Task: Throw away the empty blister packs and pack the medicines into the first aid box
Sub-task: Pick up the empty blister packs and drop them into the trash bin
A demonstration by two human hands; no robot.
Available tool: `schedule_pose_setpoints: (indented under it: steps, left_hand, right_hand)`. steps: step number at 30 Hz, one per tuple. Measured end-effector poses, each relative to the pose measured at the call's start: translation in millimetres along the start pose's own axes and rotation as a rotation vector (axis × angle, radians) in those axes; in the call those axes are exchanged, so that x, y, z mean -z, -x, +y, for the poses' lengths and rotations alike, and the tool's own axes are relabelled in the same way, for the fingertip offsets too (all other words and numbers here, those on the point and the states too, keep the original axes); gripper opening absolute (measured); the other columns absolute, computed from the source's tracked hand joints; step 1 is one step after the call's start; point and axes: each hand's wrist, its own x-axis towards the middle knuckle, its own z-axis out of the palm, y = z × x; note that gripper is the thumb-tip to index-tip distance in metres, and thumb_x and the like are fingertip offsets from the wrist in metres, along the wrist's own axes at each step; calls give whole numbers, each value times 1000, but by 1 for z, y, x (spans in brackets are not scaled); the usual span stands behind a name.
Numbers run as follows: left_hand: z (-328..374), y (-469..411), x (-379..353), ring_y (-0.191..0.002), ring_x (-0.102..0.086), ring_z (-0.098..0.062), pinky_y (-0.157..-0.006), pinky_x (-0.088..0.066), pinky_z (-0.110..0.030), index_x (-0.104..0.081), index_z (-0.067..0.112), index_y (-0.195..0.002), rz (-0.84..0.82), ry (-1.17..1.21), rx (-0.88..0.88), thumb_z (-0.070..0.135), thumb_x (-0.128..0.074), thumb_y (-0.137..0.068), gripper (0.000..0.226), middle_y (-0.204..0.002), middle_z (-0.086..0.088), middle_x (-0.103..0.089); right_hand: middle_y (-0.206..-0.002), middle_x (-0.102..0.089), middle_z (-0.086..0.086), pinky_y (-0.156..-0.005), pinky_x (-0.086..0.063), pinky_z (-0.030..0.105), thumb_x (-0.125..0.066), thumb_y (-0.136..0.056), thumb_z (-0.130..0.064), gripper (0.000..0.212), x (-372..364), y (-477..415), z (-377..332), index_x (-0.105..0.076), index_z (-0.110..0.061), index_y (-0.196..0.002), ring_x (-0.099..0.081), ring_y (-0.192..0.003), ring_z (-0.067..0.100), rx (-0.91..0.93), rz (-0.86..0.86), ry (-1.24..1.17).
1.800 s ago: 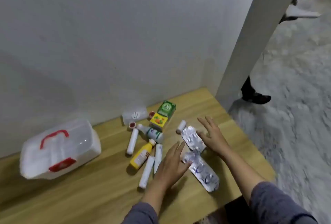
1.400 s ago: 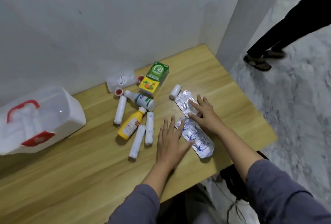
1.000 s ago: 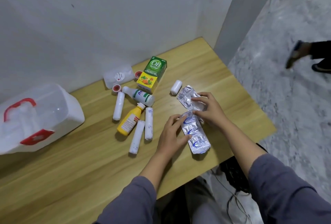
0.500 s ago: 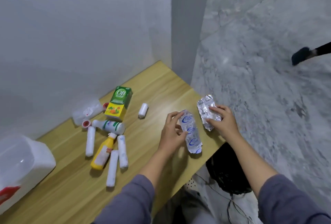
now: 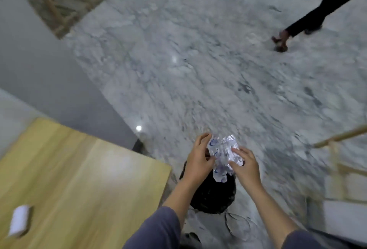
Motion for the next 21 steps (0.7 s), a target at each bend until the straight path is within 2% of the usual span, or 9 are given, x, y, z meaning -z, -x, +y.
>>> schedule_pose_setpoints:
  steps: [3,6,9,11,15,18,20,21]
  left_hand:
    - [-43,-16,-41,-112,-61,-19,-94,-52,-40,-47,17,-140,-62,13,96,2,-58,-83,59,-137,14,-40]
    - [-100,-30,-73,-114,-61,-20,-96,-51,-40,-52,16,-135,-76,28,203,4,-60,-84,53,-129,19,-42]
    - [-156,-40,-91,-116,-60,-23,-96,-51,-41,-49,11,-138,-93,-15,313,0,-60,-85,55,-141,5,-41]
    - [-187,-43,-100,-112,-61,-25,-93,-53,-42,-47,8,-139,-107,-13,359,-4,-59,-85,56,-142,-3,-40]
    - [-230,-46,-113,-98,-61,-21,-86,-53,-32,-45,9,-139,-137,-55,451,-6,-59,-86,57,-136,0,-41]
    - [-243,-45,-117,-117,-54,-24,-93,-44,-23,-41,9,-143,-189,-101,445,1,-61,-88,59,-143,-7,-39]
    - [-242,-44,-115,-134,-41,-23,-99,-34,-17,-34,10,-148,-244,-148,446,9,-60,-92,61,-149,-8,-34]
    - [-237,-44,-112,-139,-35,-23,-103,-31,-19,-32,10,-149,-258,-174,455,12,-58,-94,61,-152,-8,-31]
  right_hand:
    - [-133,-46,6,-89,-36,22,-64,-78,4,41,-14,-15,49,-62,-10,-117,-46,-119,15,-98,-9,17]
    - [-132,-47,7,-89,-34,21,-60,-78,7,42,-38,-27,103,-61,-5,-118,-48,-117,17,-199,-24,33]
    - [-132,-48,6,-89,-35,20,-59,-78,7,43,-66,-38,147,-61,-5,-119,-52,-117,22,-252,-59,69]
    - [-134,-47,5,-90,-39,21,-58,-78,5,44,-86,-43,173,-60,-7,-120,-53,-113,20,-264,-106,117]
    - [-137,-45,2,-86,-44,22,-57,-81,0,44,-114,-51,207,-57,-8,-125,-52,-100,12,-249,-184,182]
    - [-147,-37,4,-93,-44,25,-58,-83,-4,48,-124,-57,217,-53,-12,-130,-51,-118,17,-260,-214,166]
    - [-153,-29,3,-95,-39,20,-60,-85,-8,52,-125,-57,214,-47,-15,-135,-45,-129,18,-270,-254,159]
    - [-153,-28,1,-95,-34,18,-59,-87,-11,53,-123,-56,210,-44,-16,-137,-41,-133,18,-271,-270,163]
